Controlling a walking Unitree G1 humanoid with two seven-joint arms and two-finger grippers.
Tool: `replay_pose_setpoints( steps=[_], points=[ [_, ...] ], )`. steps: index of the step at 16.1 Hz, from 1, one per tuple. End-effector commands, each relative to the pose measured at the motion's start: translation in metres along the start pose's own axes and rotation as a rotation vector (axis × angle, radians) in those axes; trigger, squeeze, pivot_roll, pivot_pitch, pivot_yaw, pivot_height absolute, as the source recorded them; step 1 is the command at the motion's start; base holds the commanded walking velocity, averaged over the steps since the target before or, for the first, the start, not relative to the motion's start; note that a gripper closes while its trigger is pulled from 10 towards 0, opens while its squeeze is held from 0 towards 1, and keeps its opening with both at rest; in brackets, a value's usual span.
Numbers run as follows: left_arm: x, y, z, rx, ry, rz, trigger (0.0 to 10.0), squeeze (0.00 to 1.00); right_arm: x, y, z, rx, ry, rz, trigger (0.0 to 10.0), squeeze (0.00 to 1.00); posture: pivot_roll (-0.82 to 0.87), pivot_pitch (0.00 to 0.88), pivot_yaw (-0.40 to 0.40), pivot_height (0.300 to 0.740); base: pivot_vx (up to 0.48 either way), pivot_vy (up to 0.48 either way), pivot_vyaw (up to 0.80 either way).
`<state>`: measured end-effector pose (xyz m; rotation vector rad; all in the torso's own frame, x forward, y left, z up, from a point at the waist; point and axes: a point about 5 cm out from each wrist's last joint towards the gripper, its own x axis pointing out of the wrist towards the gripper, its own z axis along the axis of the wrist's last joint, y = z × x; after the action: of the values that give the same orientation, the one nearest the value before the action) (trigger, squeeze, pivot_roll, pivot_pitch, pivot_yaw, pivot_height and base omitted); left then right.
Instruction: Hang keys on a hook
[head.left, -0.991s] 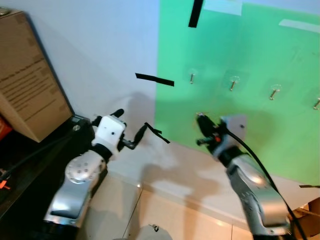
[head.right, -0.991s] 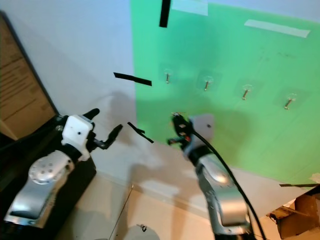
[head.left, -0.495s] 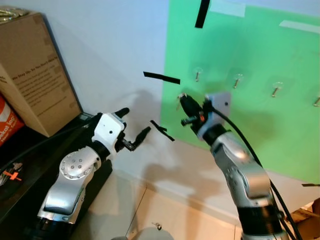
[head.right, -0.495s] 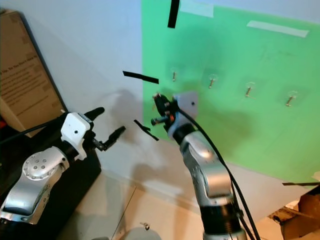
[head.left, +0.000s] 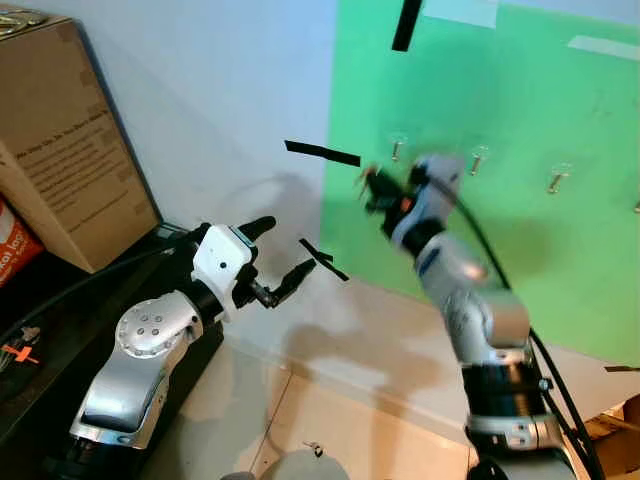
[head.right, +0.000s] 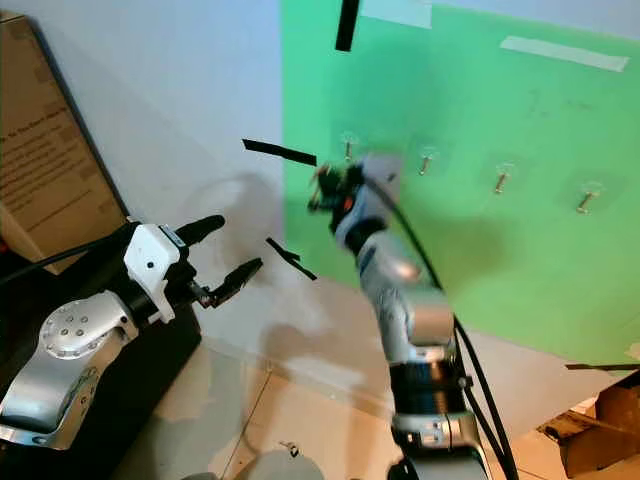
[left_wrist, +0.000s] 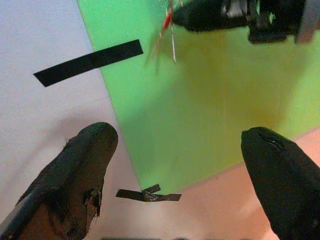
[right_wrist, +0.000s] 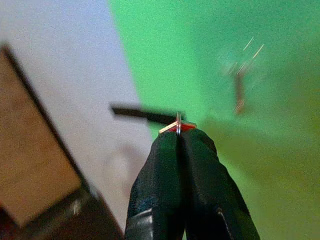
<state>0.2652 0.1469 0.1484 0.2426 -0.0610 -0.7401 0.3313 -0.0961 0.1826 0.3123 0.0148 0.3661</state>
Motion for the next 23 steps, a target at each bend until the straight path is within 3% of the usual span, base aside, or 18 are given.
replay_pose_setpoints(
  steps=[1,16,18,21,23],
  points=[
    [-0.002,-0.001,0.002,0.002,0.001,-0.018,10.0,0.07,0.0,-0.004,0.003,0.047,-0.012,-0.026,10.0,0.0,0.05,0.0,-0.023,0.74,0.0,0.0,0.0],
    [-0.002,-0.001,0.002,0.001,0.009,-0.029,10.0,0.07,0.001,-0.017,0.004,0.348,-0.018,-0.092,10.0,0.0,0.05,0.0,-0.02,0.74,0.0,0.0,0.0],
    [-0.002,0.0,0.002,0.001,0.009,-0.032,10.0,0.07,0.001,-0.021,0.003,0.444,-0.021,-0.112,10.0,0.0,0.05,0.0,-0.018,0.74,0.0,0.0,0.0],
    [-0.002,0.0,0.002,0.001,0.01,-0.033,10.0,0.07,0.001,-0.023,0.002,0.498,-0.021,-0.114,10.0,0.0,0.06,0.0,-0.017,0.74,0.0,0.0,0.0],
    [-0.001,0.0,0.002,0.003,0.01,-0.035,10.0,0.07,0.001,-0.026,0.002,0.619,-0.033,-0.122,10.0,0.0,0.06,0.0,-0.015,0.74,0.0,0.0,0.0]
  ],
)
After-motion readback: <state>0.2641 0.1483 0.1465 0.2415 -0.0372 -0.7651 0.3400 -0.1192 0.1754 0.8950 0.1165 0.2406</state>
